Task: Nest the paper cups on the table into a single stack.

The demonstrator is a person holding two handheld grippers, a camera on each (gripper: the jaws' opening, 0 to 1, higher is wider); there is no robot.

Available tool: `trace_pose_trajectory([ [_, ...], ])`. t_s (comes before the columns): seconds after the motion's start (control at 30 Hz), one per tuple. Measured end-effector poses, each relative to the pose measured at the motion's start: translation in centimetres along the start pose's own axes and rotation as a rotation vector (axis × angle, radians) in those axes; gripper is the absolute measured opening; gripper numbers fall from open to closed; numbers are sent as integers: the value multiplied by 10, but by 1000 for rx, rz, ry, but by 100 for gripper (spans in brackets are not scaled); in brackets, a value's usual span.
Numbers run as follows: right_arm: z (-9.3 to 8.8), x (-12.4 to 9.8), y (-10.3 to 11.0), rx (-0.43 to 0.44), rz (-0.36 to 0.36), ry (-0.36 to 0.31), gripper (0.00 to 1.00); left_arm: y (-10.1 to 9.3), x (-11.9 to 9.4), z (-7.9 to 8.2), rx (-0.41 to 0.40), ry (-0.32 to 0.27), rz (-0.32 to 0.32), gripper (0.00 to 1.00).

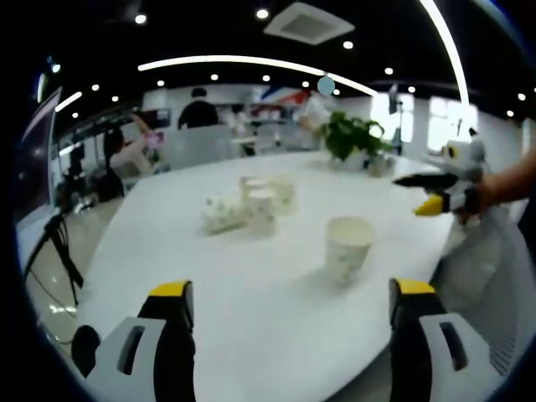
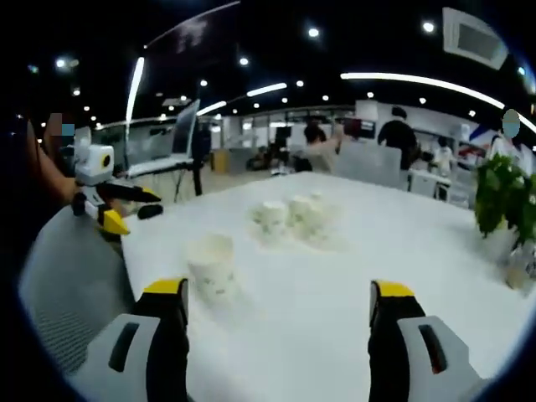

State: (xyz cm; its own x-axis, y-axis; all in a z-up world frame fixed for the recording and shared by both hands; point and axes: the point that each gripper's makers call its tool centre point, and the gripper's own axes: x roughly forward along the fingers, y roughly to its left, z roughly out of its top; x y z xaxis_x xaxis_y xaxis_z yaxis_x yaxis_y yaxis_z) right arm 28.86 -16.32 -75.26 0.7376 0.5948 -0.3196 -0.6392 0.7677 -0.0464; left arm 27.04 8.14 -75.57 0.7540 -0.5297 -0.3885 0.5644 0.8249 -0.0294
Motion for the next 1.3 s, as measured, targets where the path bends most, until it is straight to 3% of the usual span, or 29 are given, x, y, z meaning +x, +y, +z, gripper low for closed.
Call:
trace_pose_trajectory([
  [0.13, -7, 1, 5, 8, 5, 29, 90, -2, 0, -1, 2, 1, -6, 95],
  [0.2, -1, 1, 0, 14, -12, -8, 90, -2, 0, 0, 4, -1, -8, 95],
  [0.37, -5, 1, -6, 62, -23, 0, 91, -2, -1, -1, 6, -2, -5, 95],
  [0.6, -2, 10, -21, 54, -49, -13, 93, -2, -1, -2, 15, 8, -4, 95],
  [1.17, 22, 81, -65, 26, -42, -46, 96, 3, 0, -3, 16, 9, 13, 92],
  [1.3, 30, 96, -72, 26, -30, -94, 92, 2, 0, -3, 16, 12, 8, 92],
])
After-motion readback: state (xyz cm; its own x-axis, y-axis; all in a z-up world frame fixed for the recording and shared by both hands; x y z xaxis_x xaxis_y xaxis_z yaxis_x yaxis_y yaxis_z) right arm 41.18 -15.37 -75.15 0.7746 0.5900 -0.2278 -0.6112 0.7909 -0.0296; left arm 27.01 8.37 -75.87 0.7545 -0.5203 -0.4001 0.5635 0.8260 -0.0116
